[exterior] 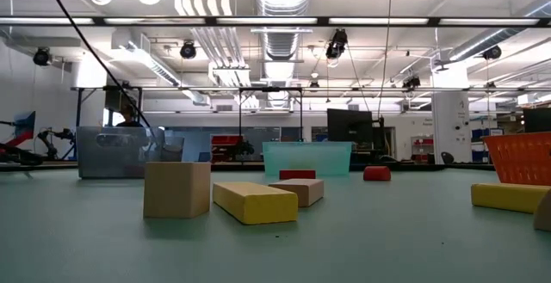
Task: Sort & place blocks by color
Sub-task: Put the yellow block into the green bin
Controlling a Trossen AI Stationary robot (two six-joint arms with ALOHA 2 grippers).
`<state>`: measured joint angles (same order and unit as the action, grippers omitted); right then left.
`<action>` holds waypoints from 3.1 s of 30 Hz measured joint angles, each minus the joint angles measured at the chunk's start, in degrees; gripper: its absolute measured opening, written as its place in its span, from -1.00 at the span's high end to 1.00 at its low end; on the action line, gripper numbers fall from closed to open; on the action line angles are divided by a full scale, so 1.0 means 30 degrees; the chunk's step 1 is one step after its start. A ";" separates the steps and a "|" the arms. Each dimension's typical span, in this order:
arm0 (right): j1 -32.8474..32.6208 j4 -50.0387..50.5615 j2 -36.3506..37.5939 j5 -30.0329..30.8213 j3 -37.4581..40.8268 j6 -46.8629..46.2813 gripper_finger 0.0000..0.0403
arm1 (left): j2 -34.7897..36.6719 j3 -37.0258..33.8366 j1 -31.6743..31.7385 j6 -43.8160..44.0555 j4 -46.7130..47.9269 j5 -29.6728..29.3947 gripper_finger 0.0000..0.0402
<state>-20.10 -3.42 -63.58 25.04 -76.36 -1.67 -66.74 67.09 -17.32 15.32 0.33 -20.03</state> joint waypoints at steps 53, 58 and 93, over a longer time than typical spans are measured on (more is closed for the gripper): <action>0.2929 0.3579 -0.5973 -0.5049 -0.3585 -0.3693 0.12 | -0.1160 0.0146 0.1093 -0.1745 -0.4122 0.0583 0.43; 0.2929 0.3476 -0.5992 -0.5042 -0.3585 -0.3441 0.12 | -0.1182 0.0098 0.1093 -0.1730 -0.4115 0.0590 0.43; 0.4259 1.1162 -0.5723 -0.5001 -0.5710 -0.3412 0.43 | 0.0466 0.0016 0.1129 0.0406 -0.0955 0.0261 -0.47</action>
<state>-7.32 30.06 -80.75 10.04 -93.49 -11.90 -65.34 67.14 -13.93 16.54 -2.54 -19.25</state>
